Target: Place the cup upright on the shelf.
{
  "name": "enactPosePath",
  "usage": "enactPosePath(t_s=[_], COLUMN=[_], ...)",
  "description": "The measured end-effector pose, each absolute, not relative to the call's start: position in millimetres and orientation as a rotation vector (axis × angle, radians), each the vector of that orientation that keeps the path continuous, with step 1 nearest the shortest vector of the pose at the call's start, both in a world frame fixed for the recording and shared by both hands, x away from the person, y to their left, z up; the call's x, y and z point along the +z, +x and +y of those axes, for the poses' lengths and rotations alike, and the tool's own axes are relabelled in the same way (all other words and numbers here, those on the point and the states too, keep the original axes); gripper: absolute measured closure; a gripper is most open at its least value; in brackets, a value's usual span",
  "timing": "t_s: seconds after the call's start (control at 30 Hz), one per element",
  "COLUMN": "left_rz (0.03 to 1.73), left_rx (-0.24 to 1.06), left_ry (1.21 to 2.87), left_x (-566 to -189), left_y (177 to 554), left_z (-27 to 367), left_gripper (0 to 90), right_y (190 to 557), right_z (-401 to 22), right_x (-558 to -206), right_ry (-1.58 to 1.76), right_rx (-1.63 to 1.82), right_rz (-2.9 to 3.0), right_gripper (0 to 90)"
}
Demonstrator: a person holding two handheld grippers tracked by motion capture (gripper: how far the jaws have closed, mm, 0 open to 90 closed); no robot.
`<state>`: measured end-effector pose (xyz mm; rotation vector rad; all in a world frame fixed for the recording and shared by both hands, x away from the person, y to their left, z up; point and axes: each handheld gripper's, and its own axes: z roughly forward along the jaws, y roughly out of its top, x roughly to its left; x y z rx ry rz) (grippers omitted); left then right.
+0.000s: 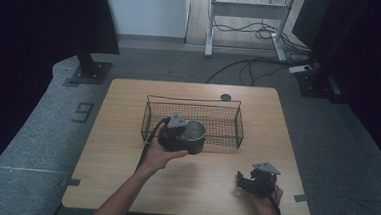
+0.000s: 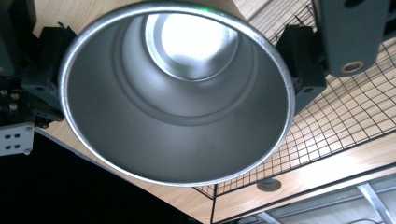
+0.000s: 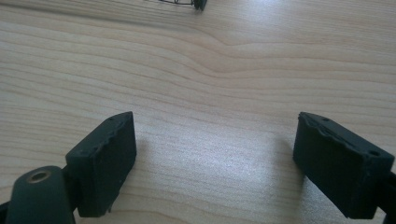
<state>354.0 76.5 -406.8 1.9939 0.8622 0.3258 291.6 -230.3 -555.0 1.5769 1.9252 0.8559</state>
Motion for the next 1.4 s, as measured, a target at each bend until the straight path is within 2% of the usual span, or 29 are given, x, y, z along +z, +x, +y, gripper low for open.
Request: enactPosePath(t_s=[1.4], left_rz=[0.937], left_rx=[0.411], left_ry=[1.984], left_x=[-400], left_y=[397], left_z=[88], left_gripper=[19.1], right_y=[292], right_z=[-230], right_x=[-555], right_ry=[1.574], right_rx=[0.859], right_rz=[1.925], right_gripper=[13.3])
